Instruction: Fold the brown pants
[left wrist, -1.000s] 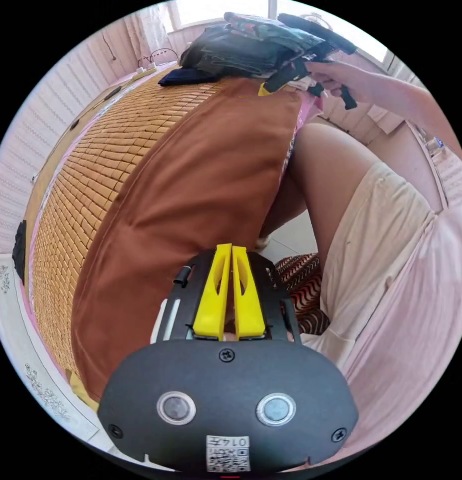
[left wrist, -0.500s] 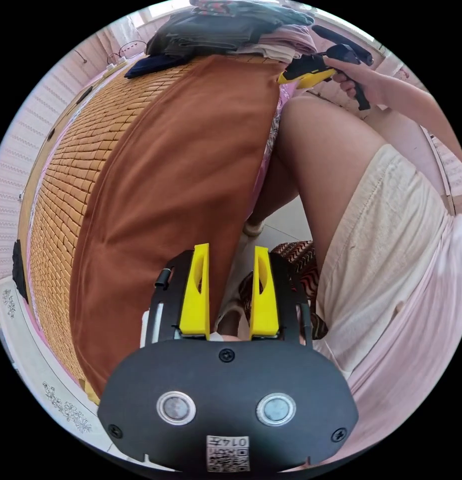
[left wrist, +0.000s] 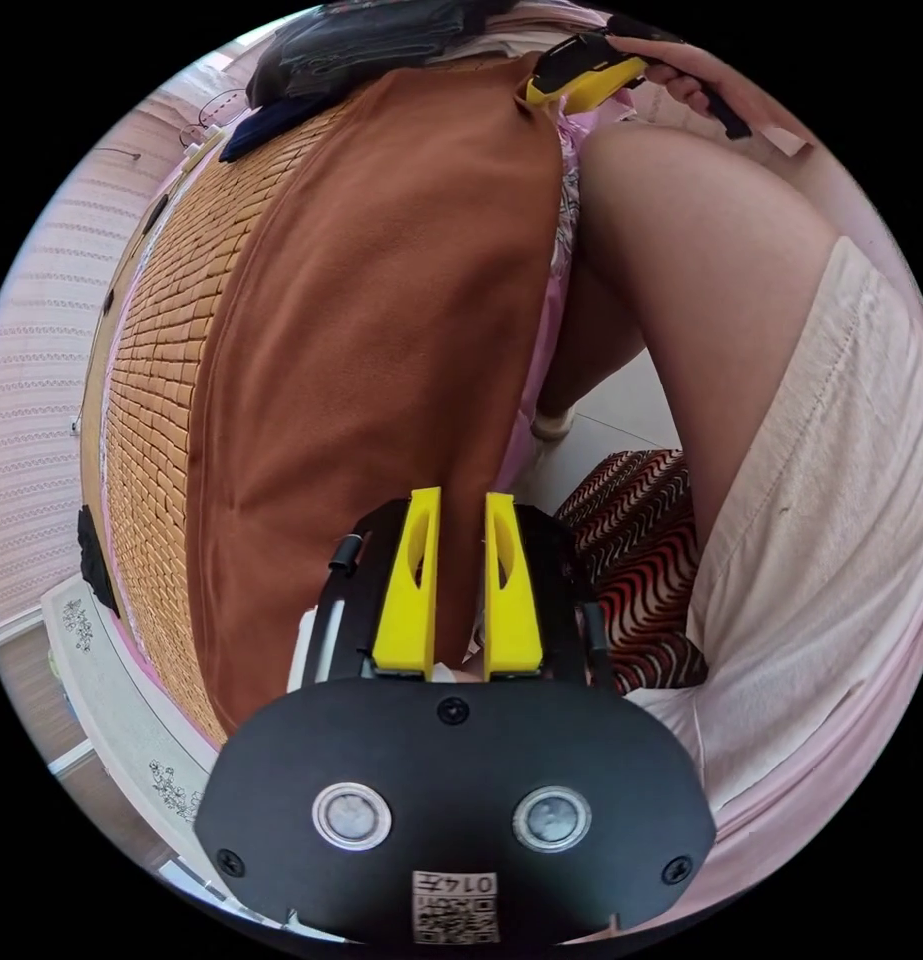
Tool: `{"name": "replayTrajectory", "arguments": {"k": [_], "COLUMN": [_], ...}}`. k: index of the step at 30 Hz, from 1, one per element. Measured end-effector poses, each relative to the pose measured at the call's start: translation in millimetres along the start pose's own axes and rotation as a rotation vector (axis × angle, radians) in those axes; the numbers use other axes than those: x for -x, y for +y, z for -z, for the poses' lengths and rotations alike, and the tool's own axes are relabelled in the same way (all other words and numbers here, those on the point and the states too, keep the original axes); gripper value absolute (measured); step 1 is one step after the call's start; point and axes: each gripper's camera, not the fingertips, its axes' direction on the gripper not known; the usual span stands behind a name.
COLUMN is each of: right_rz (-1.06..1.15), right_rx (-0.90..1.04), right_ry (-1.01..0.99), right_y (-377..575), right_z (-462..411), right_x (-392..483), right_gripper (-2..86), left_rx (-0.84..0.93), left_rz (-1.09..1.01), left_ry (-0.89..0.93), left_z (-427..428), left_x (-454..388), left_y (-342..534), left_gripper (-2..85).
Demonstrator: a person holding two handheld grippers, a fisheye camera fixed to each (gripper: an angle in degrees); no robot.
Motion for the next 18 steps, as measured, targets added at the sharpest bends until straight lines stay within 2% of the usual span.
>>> {"name": "replayTrajectory", "arguments": {"k": [12,18], "right_rz": [0.014,0.015], "right_rx": [-0.076,-0.164], "right_ry": [-0.144,-0.368], "right_y": [-1.9,-18.0], "right_z": [14.3,21.3], "right_x": [-32.8,-33.1], "right_gripper": [1.3,0.6], "left_rx": [-0.008,-0.015], "left_rz": [0.038,0.039], "left_ry": [0.049,0.082], "left_z": [19.3,40.3], "left_x": [1.5,4.5], "left_y": [15.3,31.2], "left_gripper": [-0.5,-0.6]}}
